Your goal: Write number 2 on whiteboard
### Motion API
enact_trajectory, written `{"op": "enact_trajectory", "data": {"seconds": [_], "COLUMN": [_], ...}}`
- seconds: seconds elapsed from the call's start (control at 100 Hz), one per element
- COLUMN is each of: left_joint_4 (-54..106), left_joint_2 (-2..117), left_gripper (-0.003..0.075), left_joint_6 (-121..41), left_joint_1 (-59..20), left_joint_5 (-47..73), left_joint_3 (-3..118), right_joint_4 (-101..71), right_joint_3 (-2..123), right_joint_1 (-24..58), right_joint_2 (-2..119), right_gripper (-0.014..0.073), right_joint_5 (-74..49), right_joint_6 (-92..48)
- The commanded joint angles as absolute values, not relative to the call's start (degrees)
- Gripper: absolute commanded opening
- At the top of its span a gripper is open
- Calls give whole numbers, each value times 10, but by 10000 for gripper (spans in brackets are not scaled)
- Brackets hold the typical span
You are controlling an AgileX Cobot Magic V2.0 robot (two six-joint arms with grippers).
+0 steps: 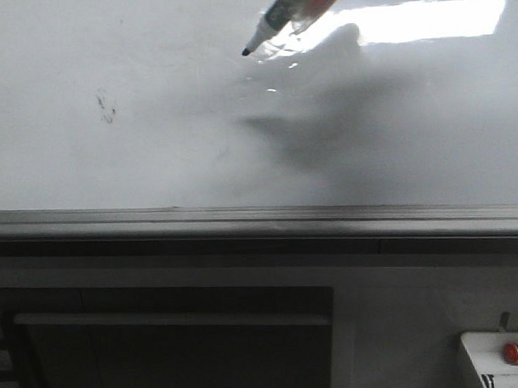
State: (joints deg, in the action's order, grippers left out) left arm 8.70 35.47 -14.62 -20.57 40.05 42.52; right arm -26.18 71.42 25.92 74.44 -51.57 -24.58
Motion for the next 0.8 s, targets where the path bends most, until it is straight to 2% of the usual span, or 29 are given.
{"op": "enact_trajectory", "data": {"seconds": [0.0,0.31,0.58,0.79], "left_joint_4": [93,91,91,91], "left_joint_2": [358,364,364,364], "left_gripper": [422,422,422,422], "left_joint_6": [-141,-141,-141,-141], "left_joint_1": [-204,-204,-204,-204], "left_joint_5": [355,354,354,354], "left_joint_3": [439,439,439,439], "right_joint_4": [-271,-227,-204,-234], "right_joint_3": [771,846,837,788], "right_joint_1": [260,257,220,274], "right_joint_2": [763,845,835,853], "right_gripper": [-3,-3,-3,-3], "right_joint_5": [-507,-536,-593,-491], "right_joint_6": [-255,-255,-238,-251]}}
